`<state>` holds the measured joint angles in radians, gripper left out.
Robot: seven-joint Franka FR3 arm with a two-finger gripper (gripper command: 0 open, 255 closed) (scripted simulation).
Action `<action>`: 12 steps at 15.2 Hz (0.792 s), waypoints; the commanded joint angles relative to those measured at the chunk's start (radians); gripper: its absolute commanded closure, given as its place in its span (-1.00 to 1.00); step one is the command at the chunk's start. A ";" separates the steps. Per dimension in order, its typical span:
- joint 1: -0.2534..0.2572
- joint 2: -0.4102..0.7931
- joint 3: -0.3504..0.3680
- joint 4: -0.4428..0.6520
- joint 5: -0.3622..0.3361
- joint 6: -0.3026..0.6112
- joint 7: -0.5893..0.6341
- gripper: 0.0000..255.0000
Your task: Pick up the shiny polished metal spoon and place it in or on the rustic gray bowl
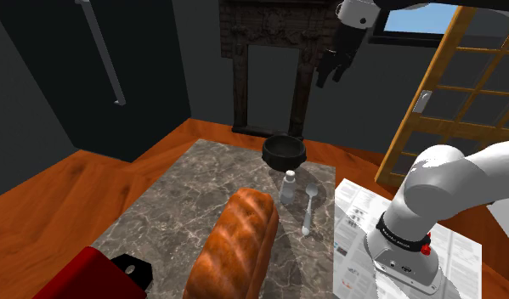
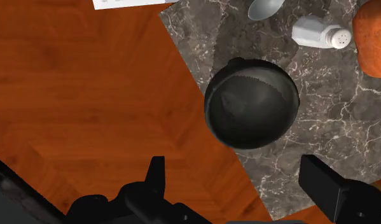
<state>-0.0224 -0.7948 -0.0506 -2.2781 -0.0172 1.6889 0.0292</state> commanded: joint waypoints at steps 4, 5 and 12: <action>-0.032 -0.075 0.071 -0.113 0.012 0.020 0.138 -1.00; -0.041 -0.099 0.096 -0.147 0.019 0.024 0.184 -1.00; -0.079 -0.223 0.295 -0.342 0.111 0.042 0.516 -1.00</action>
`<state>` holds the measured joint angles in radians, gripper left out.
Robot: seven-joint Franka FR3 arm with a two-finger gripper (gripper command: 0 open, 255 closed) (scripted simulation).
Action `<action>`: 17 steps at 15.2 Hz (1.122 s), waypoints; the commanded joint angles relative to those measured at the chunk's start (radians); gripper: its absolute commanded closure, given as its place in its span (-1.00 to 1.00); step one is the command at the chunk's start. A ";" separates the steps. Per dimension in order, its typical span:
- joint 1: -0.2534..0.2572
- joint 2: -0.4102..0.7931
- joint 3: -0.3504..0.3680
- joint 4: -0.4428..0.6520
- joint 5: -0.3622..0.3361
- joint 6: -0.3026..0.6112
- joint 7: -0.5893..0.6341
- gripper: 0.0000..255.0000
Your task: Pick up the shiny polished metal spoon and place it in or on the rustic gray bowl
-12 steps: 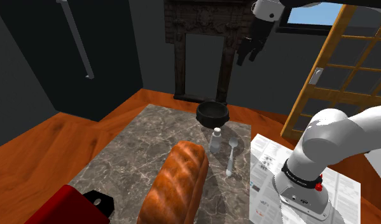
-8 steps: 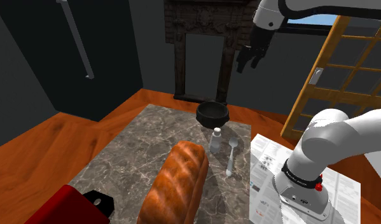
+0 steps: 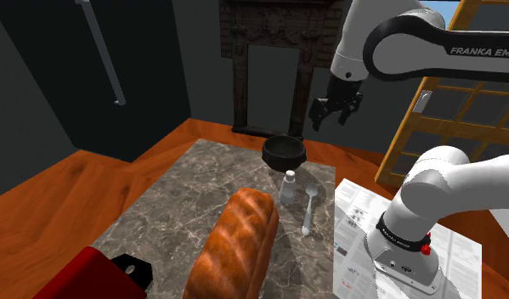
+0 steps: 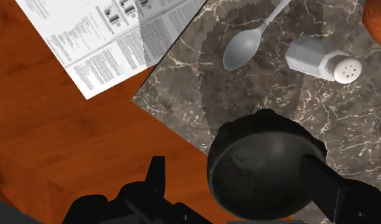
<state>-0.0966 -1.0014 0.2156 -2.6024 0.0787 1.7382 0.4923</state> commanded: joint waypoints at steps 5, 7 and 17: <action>-0.006 -0.046 0.194 -0.105 0.122 0.005 0.303 -1.00; -0.006 -0.039 0.266 -0.127 0.172 0.015 0.405 -1.00; -0.075 0.141 0.637 -0.126 0.408 0.126 0.880 -1.00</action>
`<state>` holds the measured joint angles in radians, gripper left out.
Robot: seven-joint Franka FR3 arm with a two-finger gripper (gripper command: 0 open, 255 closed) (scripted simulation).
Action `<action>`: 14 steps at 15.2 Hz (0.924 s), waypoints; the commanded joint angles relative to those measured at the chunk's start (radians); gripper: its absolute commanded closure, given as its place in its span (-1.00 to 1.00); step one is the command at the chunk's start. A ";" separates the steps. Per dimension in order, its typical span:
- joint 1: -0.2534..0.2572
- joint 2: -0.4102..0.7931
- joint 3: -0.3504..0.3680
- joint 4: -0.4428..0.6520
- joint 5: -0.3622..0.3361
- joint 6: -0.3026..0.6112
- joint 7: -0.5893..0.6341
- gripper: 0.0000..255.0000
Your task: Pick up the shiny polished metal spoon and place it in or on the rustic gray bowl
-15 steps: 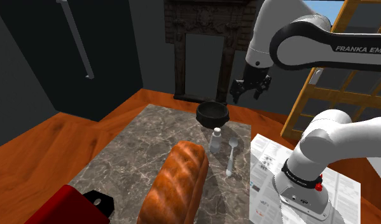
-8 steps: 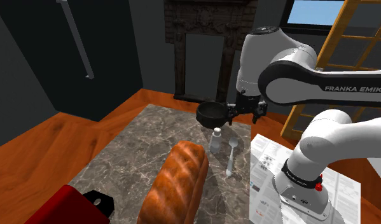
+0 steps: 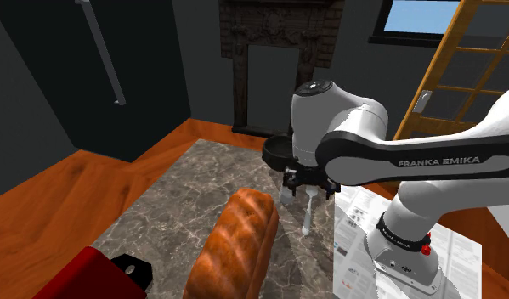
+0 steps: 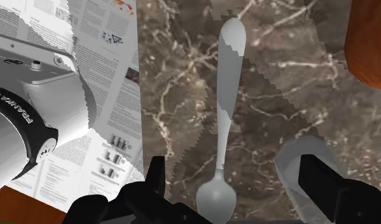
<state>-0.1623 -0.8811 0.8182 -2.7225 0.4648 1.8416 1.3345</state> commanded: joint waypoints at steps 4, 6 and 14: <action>-0.008 0.039 0.066 -0.048 0.047 0.081 0.035 -1.00; -0.009 0.051 0.083 -0.068 0.059 0.113 0.034 -1.00; -0.010 0.062 0.097 -0.083 0.069 0.138 0.033 -1.00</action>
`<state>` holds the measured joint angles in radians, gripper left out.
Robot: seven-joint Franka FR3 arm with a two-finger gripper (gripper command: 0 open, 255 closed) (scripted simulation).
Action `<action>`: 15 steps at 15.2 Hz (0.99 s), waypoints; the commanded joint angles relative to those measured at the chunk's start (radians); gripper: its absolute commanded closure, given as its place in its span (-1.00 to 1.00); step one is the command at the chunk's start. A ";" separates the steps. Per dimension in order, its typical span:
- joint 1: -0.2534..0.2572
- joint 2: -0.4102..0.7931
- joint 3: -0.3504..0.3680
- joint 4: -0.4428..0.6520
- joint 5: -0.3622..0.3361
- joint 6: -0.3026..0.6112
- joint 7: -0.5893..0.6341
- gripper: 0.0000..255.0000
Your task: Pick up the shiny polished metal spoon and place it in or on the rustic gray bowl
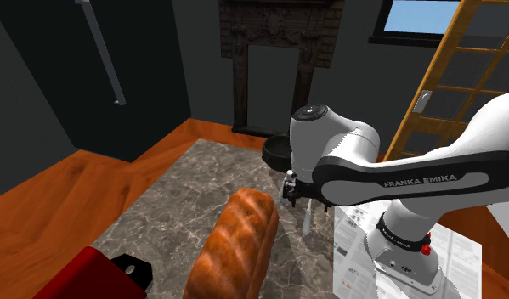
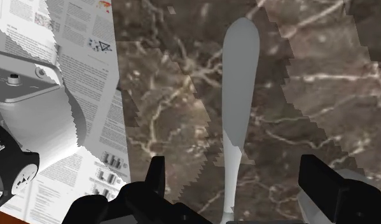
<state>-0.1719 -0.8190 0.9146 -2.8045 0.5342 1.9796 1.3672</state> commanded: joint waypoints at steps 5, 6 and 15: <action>0.000 0.000 0.000 0.000 0.000 -0.001 0.000 1.00; 0.000 0.001 0.001 -0.001 0.000 0.001 0.000 1.00; 0.008 -0.037 -0.045 0.028 -0.027 -0.068 -0.004 1.00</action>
<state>-0.1638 -0.8512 0.8770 -2.7854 0.5132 1.9262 1.3621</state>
